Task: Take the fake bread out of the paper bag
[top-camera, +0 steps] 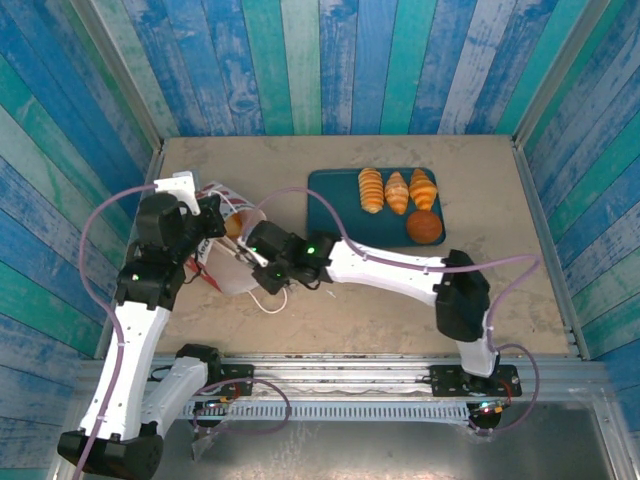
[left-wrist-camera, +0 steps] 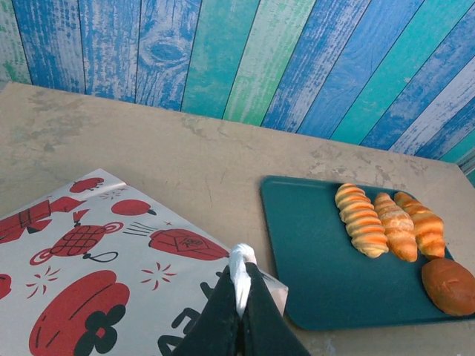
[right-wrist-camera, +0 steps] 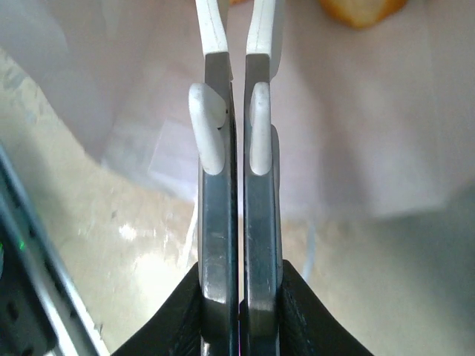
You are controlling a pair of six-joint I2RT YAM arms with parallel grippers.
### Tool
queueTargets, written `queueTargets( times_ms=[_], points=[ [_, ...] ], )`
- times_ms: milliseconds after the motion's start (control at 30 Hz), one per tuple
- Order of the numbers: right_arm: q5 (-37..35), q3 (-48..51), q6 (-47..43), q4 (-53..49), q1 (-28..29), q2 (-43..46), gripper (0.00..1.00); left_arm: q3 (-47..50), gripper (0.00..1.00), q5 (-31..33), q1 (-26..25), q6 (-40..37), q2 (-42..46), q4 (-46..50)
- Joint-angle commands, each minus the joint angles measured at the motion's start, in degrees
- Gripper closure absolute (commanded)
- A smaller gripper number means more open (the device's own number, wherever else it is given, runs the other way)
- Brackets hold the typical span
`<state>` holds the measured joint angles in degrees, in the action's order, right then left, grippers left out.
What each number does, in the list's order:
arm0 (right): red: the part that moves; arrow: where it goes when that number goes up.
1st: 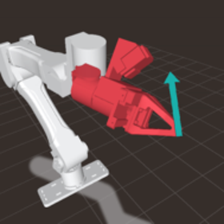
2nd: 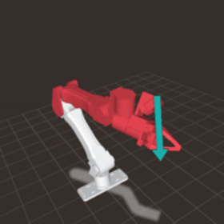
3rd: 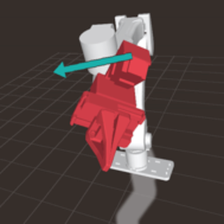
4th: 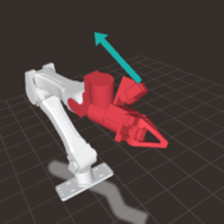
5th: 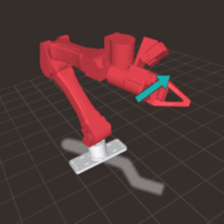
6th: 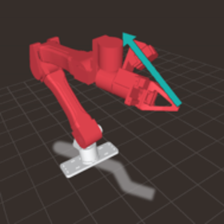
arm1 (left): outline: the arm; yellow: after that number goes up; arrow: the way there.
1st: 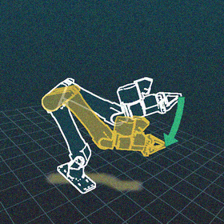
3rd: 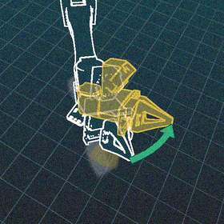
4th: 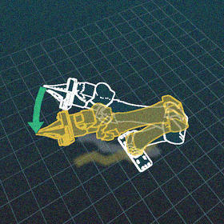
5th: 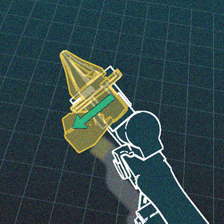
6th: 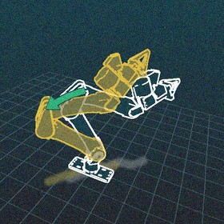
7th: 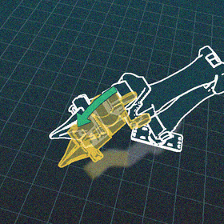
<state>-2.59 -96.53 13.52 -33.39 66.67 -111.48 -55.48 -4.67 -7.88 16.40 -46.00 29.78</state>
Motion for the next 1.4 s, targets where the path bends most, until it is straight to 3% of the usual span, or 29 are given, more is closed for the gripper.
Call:
queueTargets(
  times_ms=[0,300,433,733,967,1367],
  points=[
    [5.6,4.59,2.86,-2.87,-1.85,3.01,0.75,0.64,1.0,-0.34,-0.03,-0.01,0.91,-2.4],
    [4.31,5.9,1.99,-7.22,-2.57,3.62,0.67,1.34,1.0,-1.66,-0.03,0.15,0.73,-3.7],
    [1.87,7.62,-3.89,-5.76,-2.48,6.26,0.64,1.34,1.0,-1.63,0.01,-0.04,0.81,-3.81],
    [-15.41,8.95,-20.2,-3.71,-1.46,6.35,0.64,3.11,1.0,-3.41,-0.03,0.83,0.67,-7.47],
    [-14.57,3.27,-21.82,-3.81,-1.38,2.07,0.64,4.11,1.0,-3.31,-0.03,0.67,1.9,-8.25],
    [-12.04,-3.19,-15.95,-7.66,-1.6,-4.44,0.63,3.89,1.0,-3.51,-0.02,0.35,2.1,-9.17]
  ],
)
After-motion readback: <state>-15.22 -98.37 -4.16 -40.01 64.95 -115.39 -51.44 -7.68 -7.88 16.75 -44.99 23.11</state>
